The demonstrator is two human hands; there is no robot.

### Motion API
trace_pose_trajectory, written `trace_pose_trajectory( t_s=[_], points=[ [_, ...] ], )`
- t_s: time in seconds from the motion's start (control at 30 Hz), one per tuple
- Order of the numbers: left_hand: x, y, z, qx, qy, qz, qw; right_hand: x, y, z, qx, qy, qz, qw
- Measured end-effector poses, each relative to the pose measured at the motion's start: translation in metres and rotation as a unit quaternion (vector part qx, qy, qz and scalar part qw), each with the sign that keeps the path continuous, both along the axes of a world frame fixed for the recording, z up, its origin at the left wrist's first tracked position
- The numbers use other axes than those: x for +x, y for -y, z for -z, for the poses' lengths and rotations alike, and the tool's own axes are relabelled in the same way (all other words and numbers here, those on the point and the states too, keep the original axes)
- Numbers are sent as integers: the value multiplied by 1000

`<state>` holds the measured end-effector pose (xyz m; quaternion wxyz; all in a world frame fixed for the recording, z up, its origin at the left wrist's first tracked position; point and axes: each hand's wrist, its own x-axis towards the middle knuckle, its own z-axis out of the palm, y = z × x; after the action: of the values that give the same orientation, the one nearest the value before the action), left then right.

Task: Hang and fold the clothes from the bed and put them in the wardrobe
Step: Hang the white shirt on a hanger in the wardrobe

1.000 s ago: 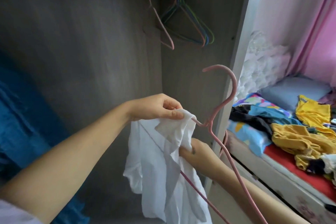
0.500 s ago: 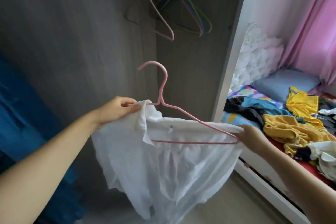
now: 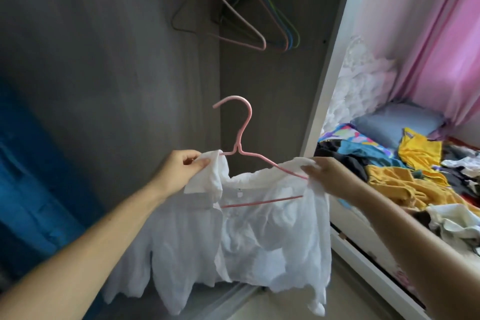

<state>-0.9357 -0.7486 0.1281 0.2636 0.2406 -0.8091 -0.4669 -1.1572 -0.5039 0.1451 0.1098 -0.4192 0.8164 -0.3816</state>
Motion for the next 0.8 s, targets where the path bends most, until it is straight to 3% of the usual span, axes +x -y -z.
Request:
trace_pose_trajectory(
  t_s=[0.07, 0.13, 0.2, 0.27, 0.33, 0.4, 0.43, 0.47, 0.5, 0.57, 0.7, 0.8],
  points=[
    [-3, -4, 10, -25, -17, -43, 999, 50, 11, 3, -53, -62, -36, 996],
    [-3, -8, 15, -37, -39, -68, 996, 101, 17, 14, -21, -57, -106, 993],
    [3, -11, 12, -21, -68, -65, 995, 136, 15, 21, 114, -30, -195, 974],
    [12, -11, 1, -16, -91, -57, 994, 142, 3, 13, 227, -61, -295, 926],
    [23, -9, -13, -22, -104, -54, 993, 126, -7, -19, 162, -140, -302, 929],
    [33, -6, -31, -23, -109, -51, 993, 94, -11, -56, -12, -233, -188, 954],
    [35, -5, -39, -23, -109, -49, 993, 79, -10, -71, -53, -295, -152, 942],
    [36, -5, -45, -25, -110, -46, 993, 67, -5, -84, -36, -343, -137, 929],
    [36, -5, -51, -28, -111, -46, 992, 57, 1, -91, 21, -349, -154, 924],
    [38, -2, -59, -41, -110, -52, 992, 52, 15, -87, 112, -276, -210, 931],
    [46, 23, -64, -101, -100, -155, 978, 52, 50, -87, 42, -237, -224, 945],
    [58, 53, -61, -140, -119, -275, 944, 54, 87, -116, 45, -178, -256, 949]
  ],
)
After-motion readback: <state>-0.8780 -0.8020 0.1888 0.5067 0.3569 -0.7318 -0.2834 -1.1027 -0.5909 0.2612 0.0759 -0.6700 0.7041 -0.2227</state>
